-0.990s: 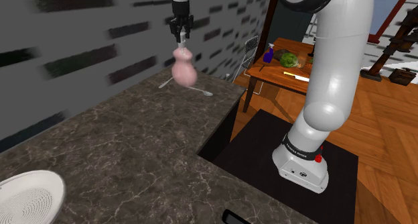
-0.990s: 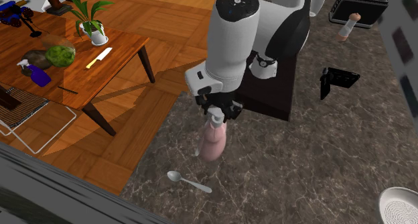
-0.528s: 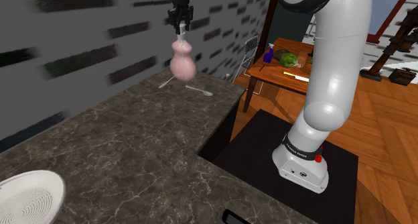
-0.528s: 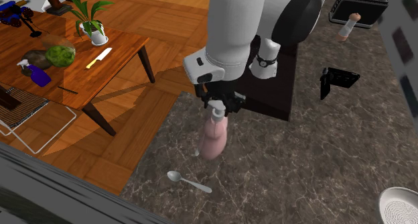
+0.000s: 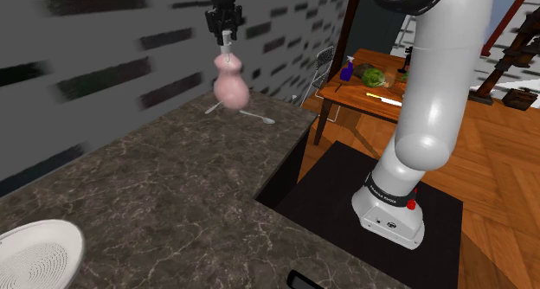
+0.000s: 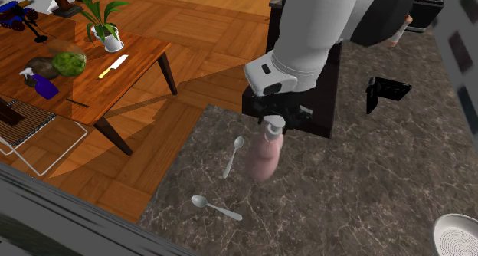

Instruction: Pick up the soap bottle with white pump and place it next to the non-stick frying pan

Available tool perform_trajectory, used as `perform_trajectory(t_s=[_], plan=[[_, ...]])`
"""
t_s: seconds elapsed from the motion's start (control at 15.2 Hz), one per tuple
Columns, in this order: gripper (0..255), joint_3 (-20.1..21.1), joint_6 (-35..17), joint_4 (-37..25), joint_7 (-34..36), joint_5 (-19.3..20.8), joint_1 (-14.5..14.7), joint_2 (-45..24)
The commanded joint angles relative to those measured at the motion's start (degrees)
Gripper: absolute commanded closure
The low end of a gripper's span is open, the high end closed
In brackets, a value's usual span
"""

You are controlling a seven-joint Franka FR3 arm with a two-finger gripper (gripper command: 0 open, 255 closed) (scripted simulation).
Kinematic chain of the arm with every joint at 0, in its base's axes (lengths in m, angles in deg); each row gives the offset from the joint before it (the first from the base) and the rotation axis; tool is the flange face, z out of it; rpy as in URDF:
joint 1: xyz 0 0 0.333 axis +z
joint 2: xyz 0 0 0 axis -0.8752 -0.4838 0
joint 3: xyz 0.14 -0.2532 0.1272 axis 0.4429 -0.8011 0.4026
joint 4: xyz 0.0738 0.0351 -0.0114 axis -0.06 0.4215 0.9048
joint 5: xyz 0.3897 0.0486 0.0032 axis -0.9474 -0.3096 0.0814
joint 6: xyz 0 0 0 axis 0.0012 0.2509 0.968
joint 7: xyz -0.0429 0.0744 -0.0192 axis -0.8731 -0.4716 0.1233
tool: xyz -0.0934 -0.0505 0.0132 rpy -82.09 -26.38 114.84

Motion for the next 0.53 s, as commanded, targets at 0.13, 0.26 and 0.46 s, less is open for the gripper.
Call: perform_trajectory(t_s=[0.13, 0.26, 0.46], plan=[[255, 1.8, -0.4, 2.9, 5.0, 0.3, 3.1, 2.2], [255, 2.7, -0.5, 3.8, 7.5, 0.5, 4.6, 2.9], [255, 4.1, -0.4, 4.6, 11.2, 0.7, 6.9, 3.4]])
